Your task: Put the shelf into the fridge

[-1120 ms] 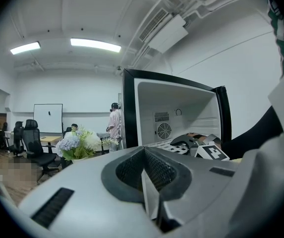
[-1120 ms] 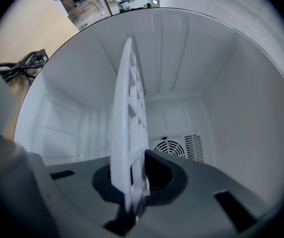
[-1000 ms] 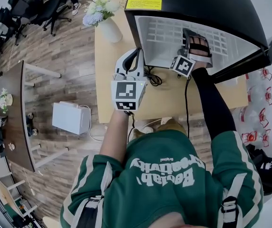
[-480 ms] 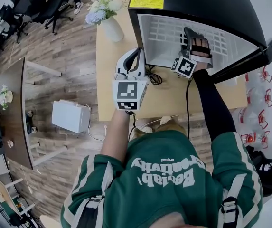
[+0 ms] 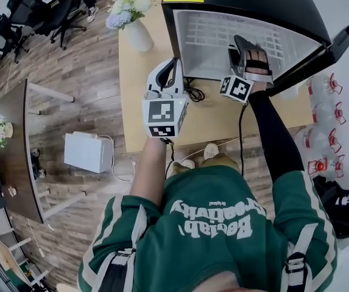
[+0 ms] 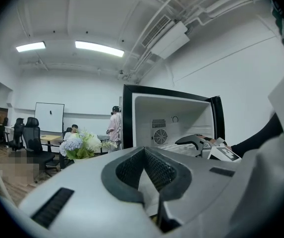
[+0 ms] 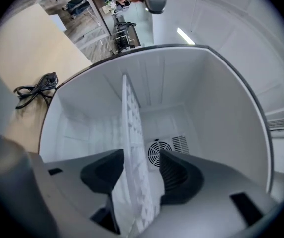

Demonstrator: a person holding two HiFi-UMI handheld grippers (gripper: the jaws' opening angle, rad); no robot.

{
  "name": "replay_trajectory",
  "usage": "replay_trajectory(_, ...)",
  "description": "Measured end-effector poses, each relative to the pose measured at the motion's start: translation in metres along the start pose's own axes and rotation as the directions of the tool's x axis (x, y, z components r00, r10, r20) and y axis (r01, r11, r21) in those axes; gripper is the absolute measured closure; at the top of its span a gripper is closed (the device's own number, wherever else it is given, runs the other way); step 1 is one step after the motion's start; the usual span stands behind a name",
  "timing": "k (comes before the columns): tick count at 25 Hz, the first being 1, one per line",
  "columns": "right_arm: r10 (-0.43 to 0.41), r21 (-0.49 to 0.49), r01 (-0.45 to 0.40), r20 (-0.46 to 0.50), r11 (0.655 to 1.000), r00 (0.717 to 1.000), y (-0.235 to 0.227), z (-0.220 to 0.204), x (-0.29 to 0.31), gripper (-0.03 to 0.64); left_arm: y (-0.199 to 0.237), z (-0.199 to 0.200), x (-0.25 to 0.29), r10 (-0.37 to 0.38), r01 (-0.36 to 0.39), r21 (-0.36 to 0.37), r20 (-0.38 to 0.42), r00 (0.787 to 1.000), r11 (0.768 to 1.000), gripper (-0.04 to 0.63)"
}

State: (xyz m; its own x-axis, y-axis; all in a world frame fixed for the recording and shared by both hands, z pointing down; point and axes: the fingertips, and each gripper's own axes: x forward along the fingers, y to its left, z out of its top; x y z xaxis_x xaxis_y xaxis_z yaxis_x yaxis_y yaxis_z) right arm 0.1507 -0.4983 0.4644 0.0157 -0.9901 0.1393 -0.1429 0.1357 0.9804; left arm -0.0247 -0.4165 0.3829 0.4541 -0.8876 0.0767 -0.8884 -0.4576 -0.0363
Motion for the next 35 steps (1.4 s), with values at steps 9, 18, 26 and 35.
replay_trajectory(9, -0.016, 0.056, 0.017, -0.01, 0.998, 1.0, -0.006, -0.003, -0.065, 0.388, -0.023, 0.01, -0.03, -0.059, 0.058, 0.013, 0.026, 0.998, 0.998, 0.597)
replay_trajectory(18, -0.014, 0.275, 0.018, -0.016, 0.961, 1.0, -0.019, 0.016, -0.138, 0.39, -0.033, 0.016, -0.077, -0.099, 0.096, 0.066, 0.033, 0.995, 0.993, 0.597)
replay_trajectory(26, 0.032, 0.584, -0.065, 0.067, 0.809, 0.997, -0.031, 0.032, -0.202, 0.385, -0.055, 0.022, -0.109, -0.139, 0.133, 0.094, 0.06, 0.989, 0.987, 0.597)
replay_trajectory(35, -0.026, 0.87, -0.165, 0.2, 0.465, 0.98, -0.065, 0.008, -0.258, 0.376, -0.094, 0.038, -0.123, -0.091, 0.083, 0.099, 0.076, 0.993, 0.992, 0.597)
